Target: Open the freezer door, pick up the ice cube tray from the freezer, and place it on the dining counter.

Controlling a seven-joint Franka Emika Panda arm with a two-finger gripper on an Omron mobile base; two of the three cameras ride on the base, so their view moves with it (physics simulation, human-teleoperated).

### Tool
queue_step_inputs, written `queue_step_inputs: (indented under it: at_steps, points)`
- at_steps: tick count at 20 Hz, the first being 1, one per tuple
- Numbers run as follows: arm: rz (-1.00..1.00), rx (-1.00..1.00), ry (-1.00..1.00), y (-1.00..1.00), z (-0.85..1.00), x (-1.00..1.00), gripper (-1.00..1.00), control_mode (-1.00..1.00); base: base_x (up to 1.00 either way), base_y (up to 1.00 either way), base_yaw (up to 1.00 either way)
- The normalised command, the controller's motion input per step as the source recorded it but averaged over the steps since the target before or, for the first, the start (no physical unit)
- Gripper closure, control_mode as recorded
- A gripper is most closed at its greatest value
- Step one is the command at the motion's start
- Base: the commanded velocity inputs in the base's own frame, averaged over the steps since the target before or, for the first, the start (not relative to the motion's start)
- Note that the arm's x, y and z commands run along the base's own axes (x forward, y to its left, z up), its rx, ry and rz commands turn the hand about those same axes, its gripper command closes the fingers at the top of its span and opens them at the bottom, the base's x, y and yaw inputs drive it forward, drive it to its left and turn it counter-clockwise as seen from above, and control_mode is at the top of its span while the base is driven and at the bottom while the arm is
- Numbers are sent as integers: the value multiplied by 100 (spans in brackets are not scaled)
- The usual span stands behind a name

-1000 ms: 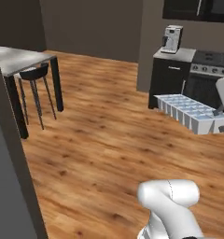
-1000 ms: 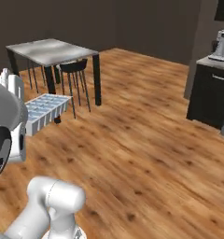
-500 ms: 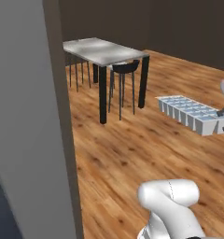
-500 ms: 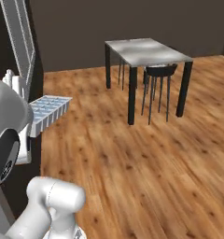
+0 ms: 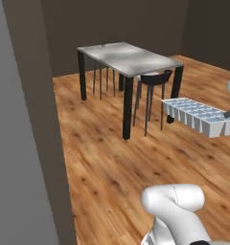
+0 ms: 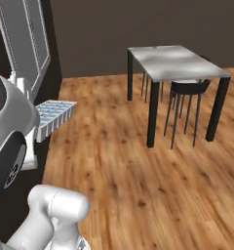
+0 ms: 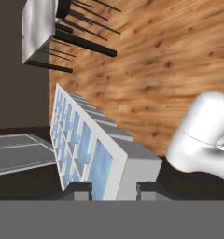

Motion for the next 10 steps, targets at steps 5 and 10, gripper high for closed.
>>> queue_step_inputs:
  at_steps: [5, 10]
  points:
    - [0, 0, 0, 0, 0, 0, 100, 100, 100, -36, 24]
    - [0, 0, 0, 0, 0, 0, 100, 100, 100, -7, 13]
